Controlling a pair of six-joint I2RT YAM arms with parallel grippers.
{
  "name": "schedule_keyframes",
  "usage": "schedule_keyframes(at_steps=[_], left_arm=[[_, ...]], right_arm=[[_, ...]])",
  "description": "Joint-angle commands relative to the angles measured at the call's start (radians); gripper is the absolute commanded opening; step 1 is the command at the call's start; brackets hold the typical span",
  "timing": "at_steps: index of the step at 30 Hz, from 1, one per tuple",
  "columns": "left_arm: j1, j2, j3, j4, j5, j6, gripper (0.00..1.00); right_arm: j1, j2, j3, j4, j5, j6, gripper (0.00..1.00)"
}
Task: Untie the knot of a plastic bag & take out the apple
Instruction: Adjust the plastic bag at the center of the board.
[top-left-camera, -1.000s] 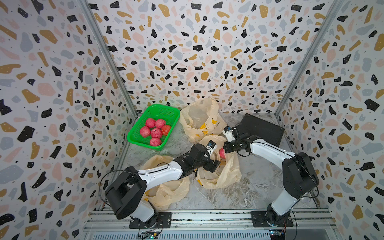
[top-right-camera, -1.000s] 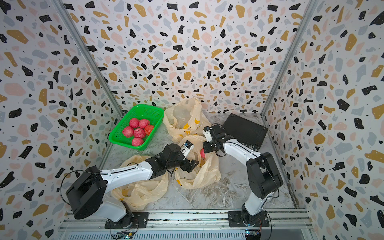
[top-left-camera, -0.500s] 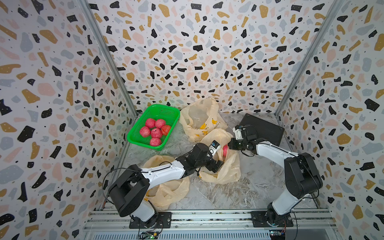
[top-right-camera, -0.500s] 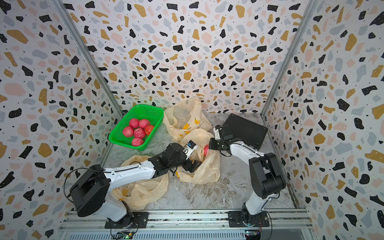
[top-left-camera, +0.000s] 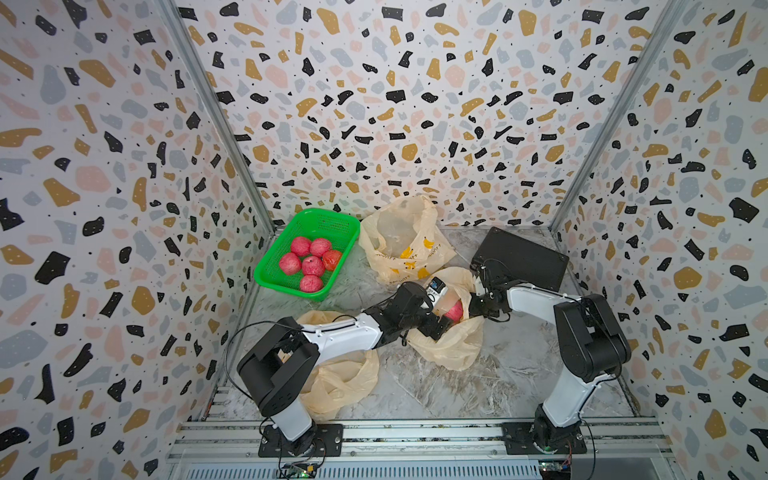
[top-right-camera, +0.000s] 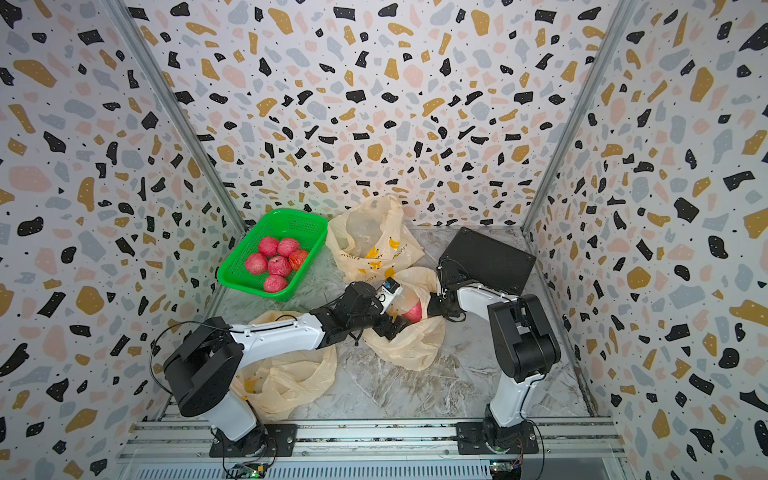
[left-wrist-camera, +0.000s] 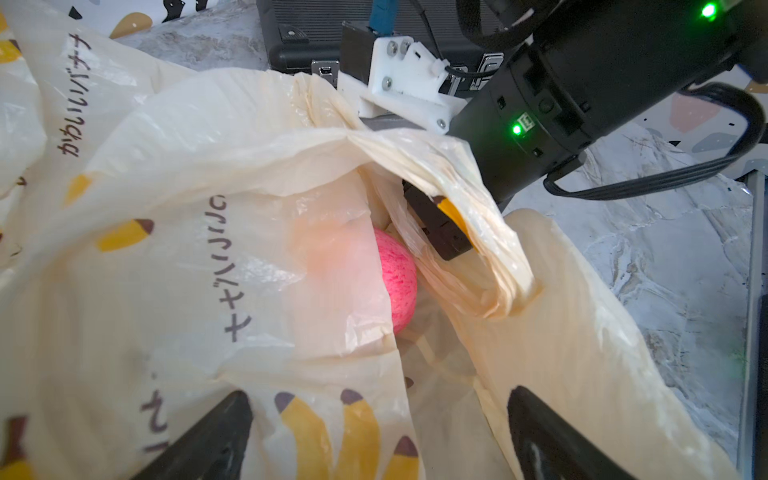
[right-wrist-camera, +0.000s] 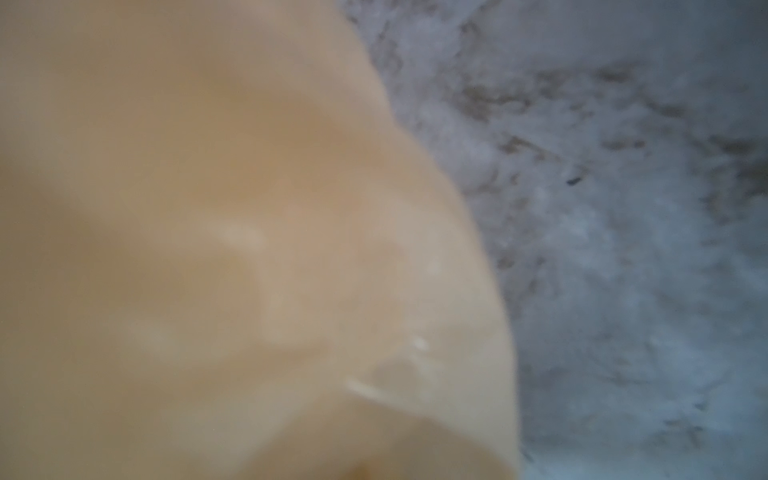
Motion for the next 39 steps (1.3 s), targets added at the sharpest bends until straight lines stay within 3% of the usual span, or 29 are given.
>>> schedule_keyframes(at_steps=[1,7,12,16,19,23,28,31,36,39], left_arm=[[-0.004,0.011,0.040,0.009,-0.056,0.013,0.96],[-0.003,0.024,0.018,-0.031,-0.107,0.049,0.89],[-0.007,-0.101,-0.073,-0.002,-0.084,0.058,0.76],[-0.063,-0.198,-0.096,-0.079,-0.071,0.087,0.61],[-0.132,-0.203,-0.155,-0.088,-0.111,0.085,0.60],[-0.186,-0.092,-0.233,-0.066,-0.225,0.044,0.65],[-0.148,0.032,-0.291,-0.029,-0.330,-0.019,0.66],[-0.063,0.018,-0.338,0.026,-0.348,-0.095,0.66],[0.047,-0.010,-0.396,0.098,-0.316,-0.175,0.67],[0.124,-0.029,-0.459,0.203,-0.235,-0.247,0.67]], right_arm=[[0.004,-0.036,-0.051,-0.072,-0.111,-0.037,0.00],[0.006,-0.103,-0.191,0.038,-0.298,-0.077,0.00],[0.010,-0.142,-0.209,0.007,-0.250,-0.106,0.00],[0.009,-0.135,-0.196,-0.004,-0.228,-0.097,0.00],[0.005,-0.111,-0.176,0.006,-0.242,-0.070,0.00],[-0.033,-0.092,-0.184,0.092,-0.304,0.017,0.00],[-0.077,-0.091,-0.179,0.121,-0.340,0.040,0.00],[-0.090,-0.122,-0.191,0.088,-0.297,0.018,0.00],[-0.171,-0.119,-0.209,0.043,-0.215,0.011,0.00],[-0.238,-0.103,-0.228,0.067,-0.230,0.020,0.00]])
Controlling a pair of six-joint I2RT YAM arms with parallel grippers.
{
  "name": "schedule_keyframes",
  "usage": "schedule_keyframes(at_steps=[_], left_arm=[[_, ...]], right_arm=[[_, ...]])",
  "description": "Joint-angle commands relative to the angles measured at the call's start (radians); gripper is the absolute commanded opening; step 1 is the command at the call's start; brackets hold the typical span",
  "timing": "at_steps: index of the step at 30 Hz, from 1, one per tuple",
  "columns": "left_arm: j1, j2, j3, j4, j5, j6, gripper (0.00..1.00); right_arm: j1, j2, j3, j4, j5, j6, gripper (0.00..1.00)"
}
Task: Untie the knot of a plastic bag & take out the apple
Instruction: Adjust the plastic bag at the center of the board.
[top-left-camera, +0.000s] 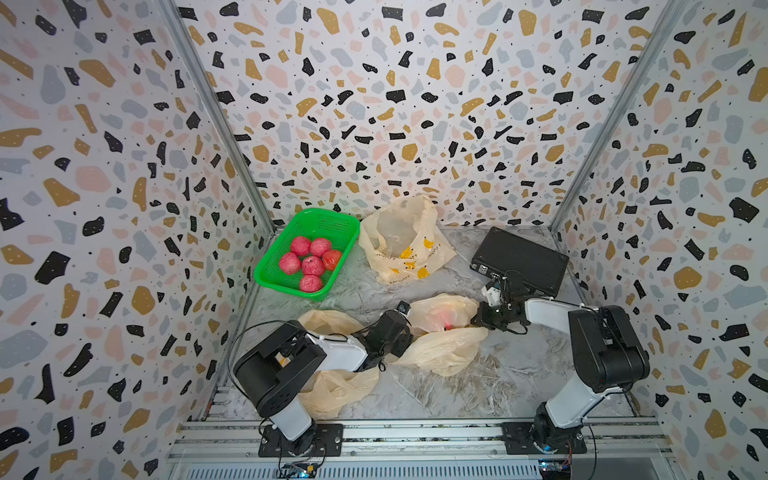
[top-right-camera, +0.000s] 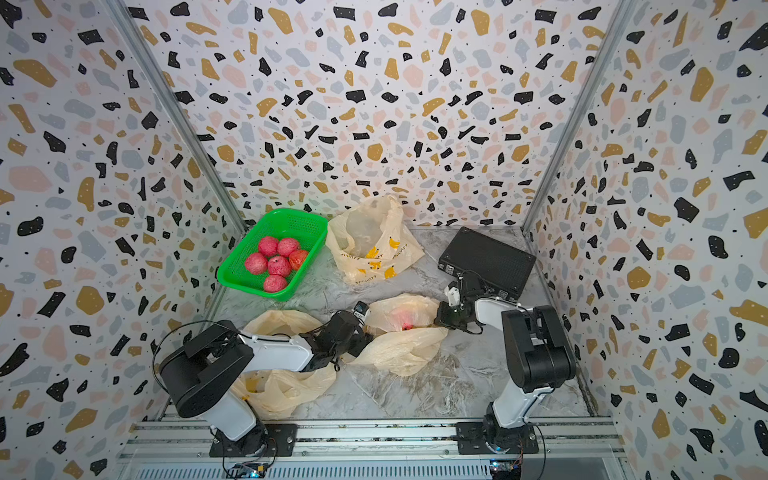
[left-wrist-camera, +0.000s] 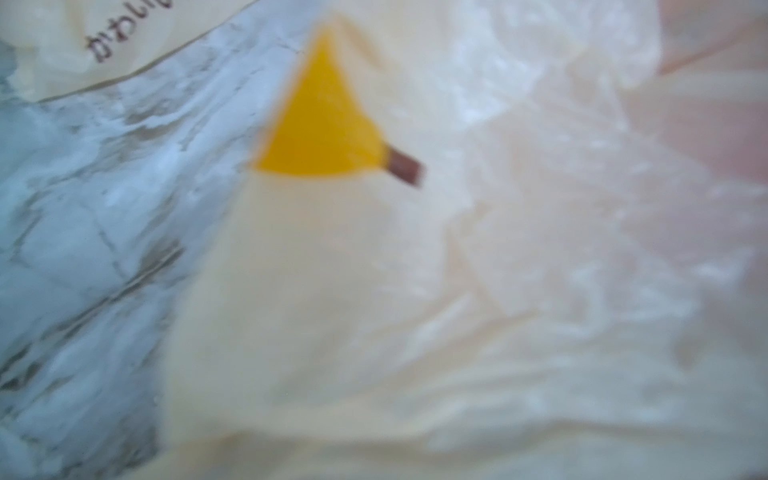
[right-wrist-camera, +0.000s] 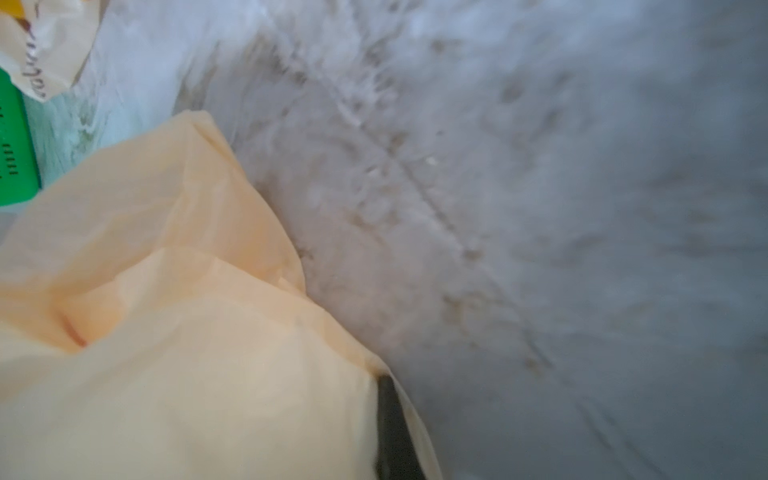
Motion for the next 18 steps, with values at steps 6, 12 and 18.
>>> schedule_keyframes(at_steps=[6,12,18], left_arm=[[0.074,-0.003,-0.083,0.152,0.154,-0.123,0.67],[0.071,-0.036,-0.011,0.100,0.204,-0.114,0.67],[0.047,-0.106,0.044,-0.014,0.170,-0.038,0.68]], right_arm=[[-0.063,-0.011,-0.001,-0.056,0.009,-0.024,0.03],[0.006,-0.198,-0.039,-0.057,-0.041,-0.022,0.39],[0.069,-0.403,0.041,-0.220,0.024,-0.070,0.99]])
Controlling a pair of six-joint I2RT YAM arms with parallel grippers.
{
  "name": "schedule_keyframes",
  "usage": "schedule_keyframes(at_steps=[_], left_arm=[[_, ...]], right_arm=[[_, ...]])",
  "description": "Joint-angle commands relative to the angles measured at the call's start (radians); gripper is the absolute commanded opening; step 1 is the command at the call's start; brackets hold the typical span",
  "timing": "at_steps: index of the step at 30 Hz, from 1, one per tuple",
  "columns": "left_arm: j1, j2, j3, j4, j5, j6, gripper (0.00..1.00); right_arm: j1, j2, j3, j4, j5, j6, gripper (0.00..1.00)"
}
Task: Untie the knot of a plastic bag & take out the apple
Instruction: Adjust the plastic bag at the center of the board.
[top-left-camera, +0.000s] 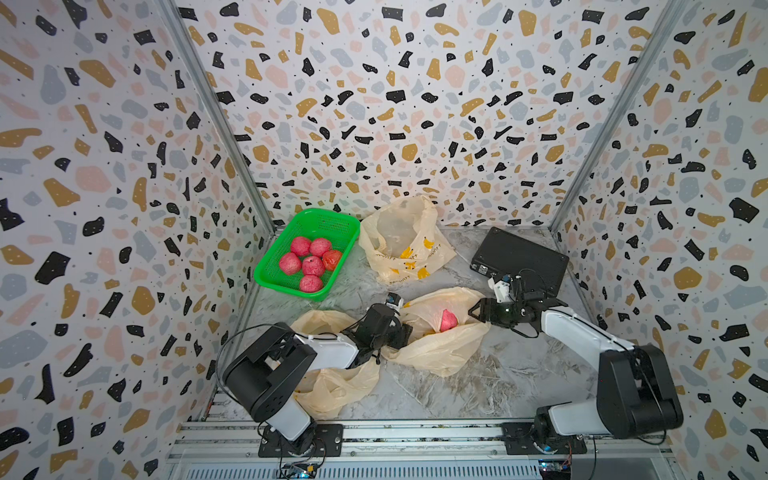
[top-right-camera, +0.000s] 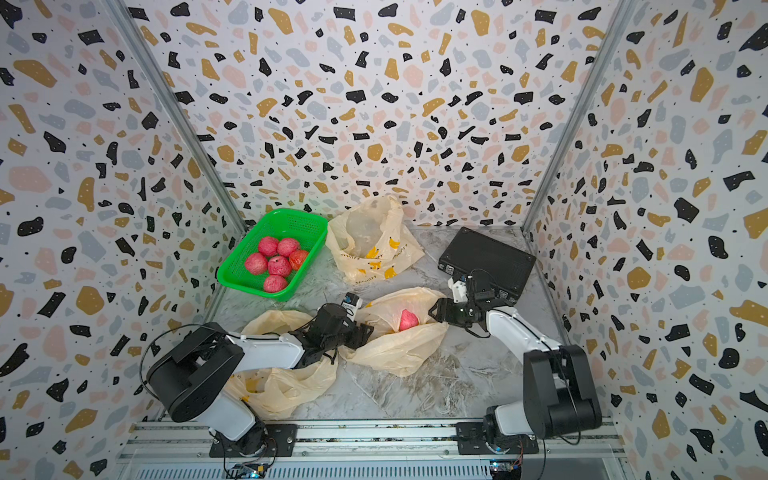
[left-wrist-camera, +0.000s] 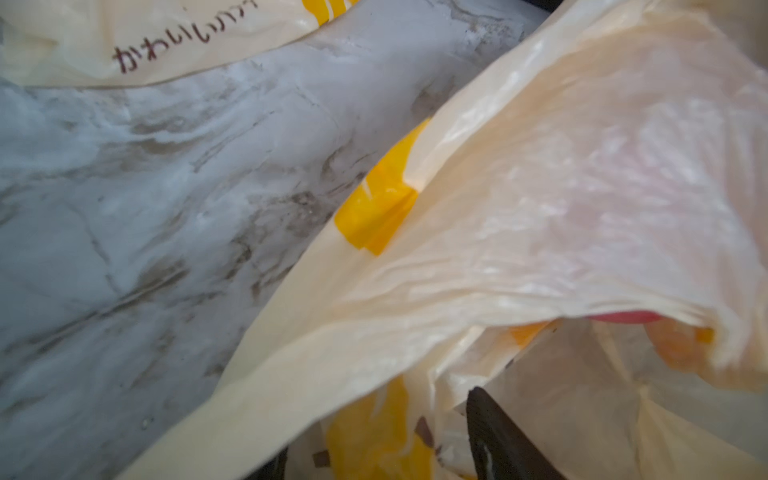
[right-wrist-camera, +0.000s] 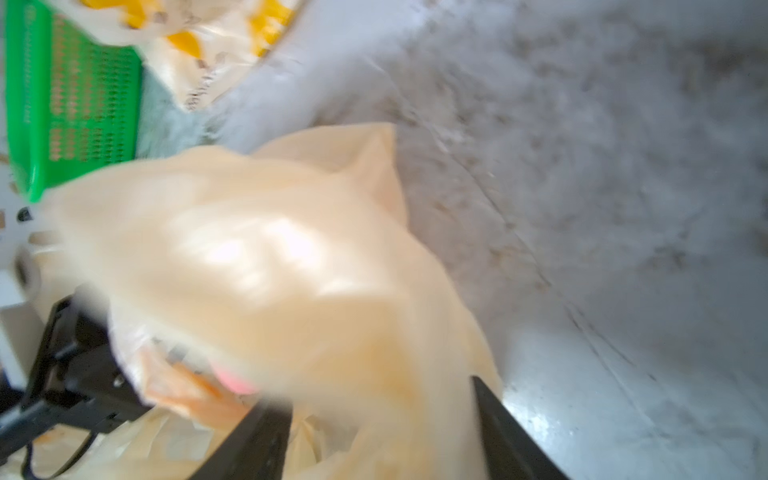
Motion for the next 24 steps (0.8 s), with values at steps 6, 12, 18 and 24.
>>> schedule_keyframes(at_steps=[6,12,18,24], left_arm=[[-0.033,-0.086,0.046,-0.099,-0.029,0.090,0.70],[-0.091,-0.146,0.085,-0.165,-0.032,0.155,0.70],[-0.165,-0.221,0.064,-0.208,0.015,0.159,0.71],[-0.222,-0.179,0.057,-0.200,0.082,0.170,0.71]], right_arm=[[0.063,-0.144,0.161,-0.277,0.152,-0.115,0.99],[0.199,-0.139,0.240,-0.320,0.243,-0.210,0.99],[0.326,-0.018,0.293,-0.323,0.205,-0.258,0.94],[0.387,0.076,0.247,-0.226,0.211,-0.249,0.87]])
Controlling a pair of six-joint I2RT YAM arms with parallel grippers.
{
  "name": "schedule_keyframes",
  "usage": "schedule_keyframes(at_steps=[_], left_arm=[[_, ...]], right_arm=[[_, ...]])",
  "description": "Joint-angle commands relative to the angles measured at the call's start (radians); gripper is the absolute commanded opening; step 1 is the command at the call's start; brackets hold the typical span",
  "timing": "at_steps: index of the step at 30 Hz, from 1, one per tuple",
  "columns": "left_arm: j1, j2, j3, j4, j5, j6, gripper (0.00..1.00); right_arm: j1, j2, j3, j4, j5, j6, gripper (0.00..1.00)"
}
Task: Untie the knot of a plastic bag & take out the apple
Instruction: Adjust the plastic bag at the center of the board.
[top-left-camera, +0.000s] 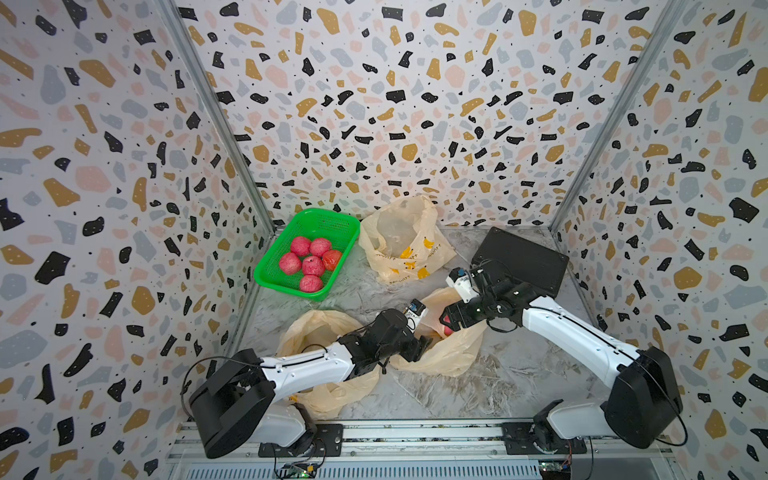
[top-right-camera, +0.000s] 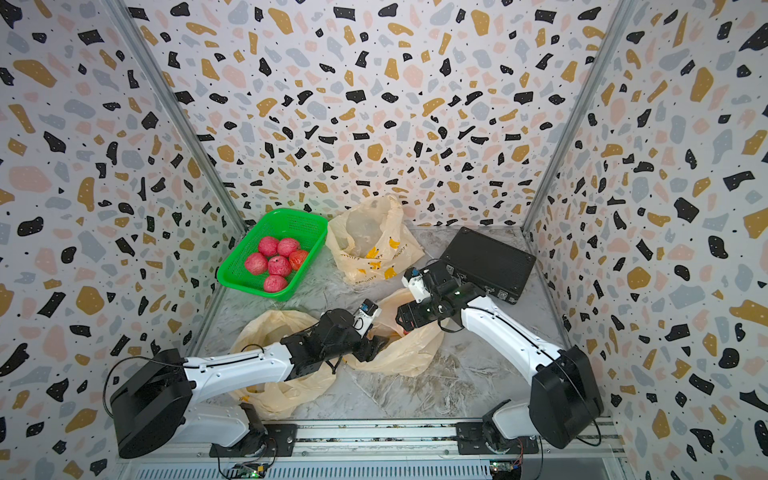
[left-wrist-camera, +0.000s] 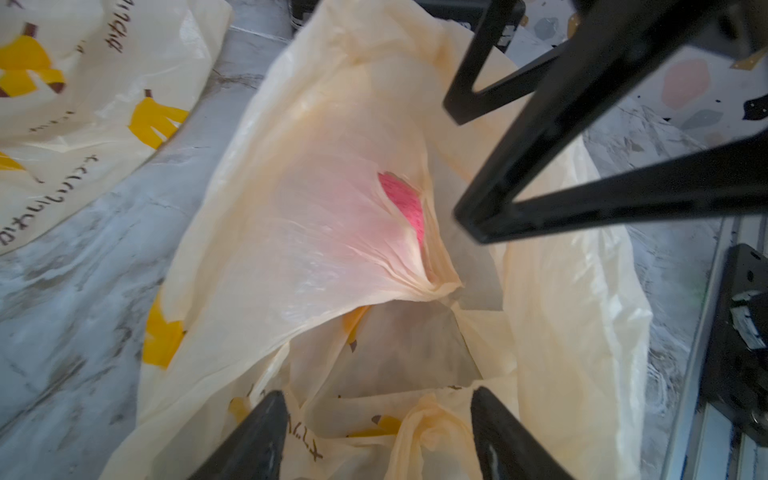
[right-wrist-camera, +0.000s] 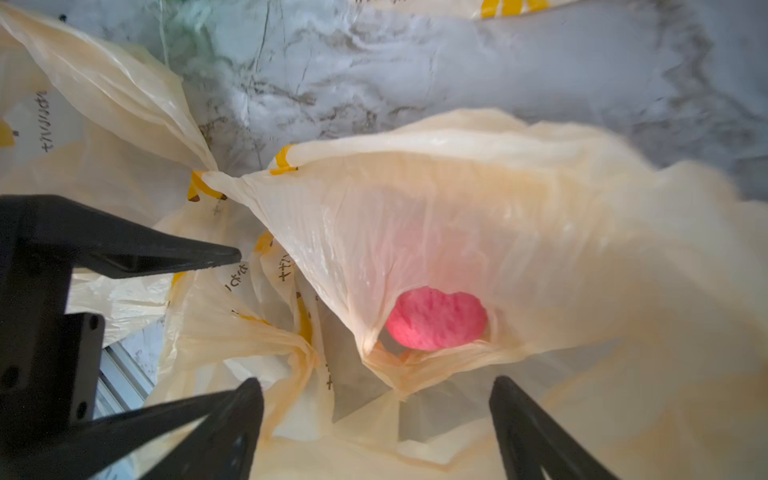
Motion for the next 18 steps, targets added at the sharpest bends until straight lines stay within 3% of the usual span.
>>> schedule_keyframes(at_steps=[1,8,11,18], left_arm=[[-0.028,0.030,0.001,-0.002,0.052,0.021,0.71],[-0.073,0.099,0.001,0.018,0.037,0.044,0.71],[-0.078,0.123,0.014,0.015,0.035,0.052,0.71],[-0.084,0.183,0.007,0.014,0.022,0.052,0.72]], right_arm=[[0.017,0.019,-0.007,0.046,0.024,-0.023,0.87],[0.065,0.126,-0.027,0.093,0.055,-0.022,0.88],[0.069,0.147,-0.037,0.111,0.110,-0.008,0.83],[0.068,0.164,0.031,0.075,0.196,0.005,0.47]])
